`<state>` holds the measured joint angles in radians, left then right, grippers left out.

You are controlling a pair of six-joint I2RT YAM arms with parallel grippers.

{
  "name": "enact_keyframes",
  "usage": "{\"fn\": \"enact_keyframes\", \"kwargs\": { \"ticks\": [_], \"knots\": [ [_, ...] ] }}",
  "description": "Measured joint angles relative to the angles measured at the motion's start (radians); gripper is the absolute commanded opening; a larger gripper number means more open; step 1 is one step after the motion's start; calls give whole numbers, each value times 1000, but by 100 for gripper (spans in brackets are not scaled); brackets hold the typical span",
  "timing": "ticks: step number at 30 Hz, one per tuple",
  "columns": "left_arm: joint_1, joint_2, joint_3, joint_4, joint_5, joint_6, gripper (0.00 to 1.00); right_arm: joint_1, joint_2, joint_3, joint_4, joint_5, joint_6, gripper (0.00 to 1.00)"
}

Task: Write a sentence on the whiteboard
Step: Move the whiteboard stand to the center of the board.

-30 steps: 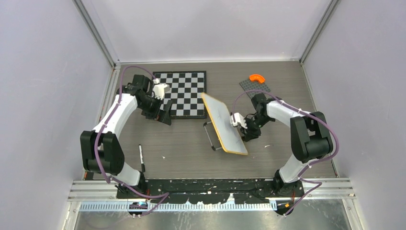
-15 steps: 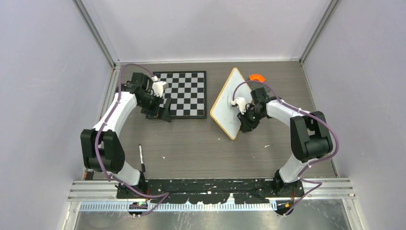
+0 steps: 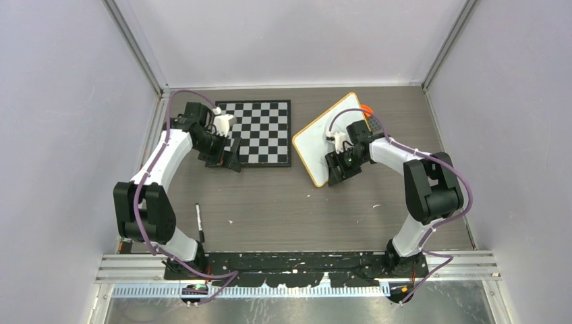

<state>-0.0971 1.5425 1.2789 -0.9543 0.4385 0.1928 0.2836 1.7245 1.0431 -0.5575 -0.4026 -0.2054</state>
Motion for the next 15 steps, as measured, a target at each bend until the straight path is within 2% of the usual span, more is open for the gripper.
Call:
{"fn": "enact_keyframes", "kwargs": {
  "ticks": [8, 15],
  "knots": [
    [0, 0, 2, 0, 12, -2, 100, -26, -24, 0, -20, -66, 21, 68],
    [0, -1, 2, 0, 38, -2, 100, -227, -131, 0, -39, -110, -16, 65]
  ]
}}
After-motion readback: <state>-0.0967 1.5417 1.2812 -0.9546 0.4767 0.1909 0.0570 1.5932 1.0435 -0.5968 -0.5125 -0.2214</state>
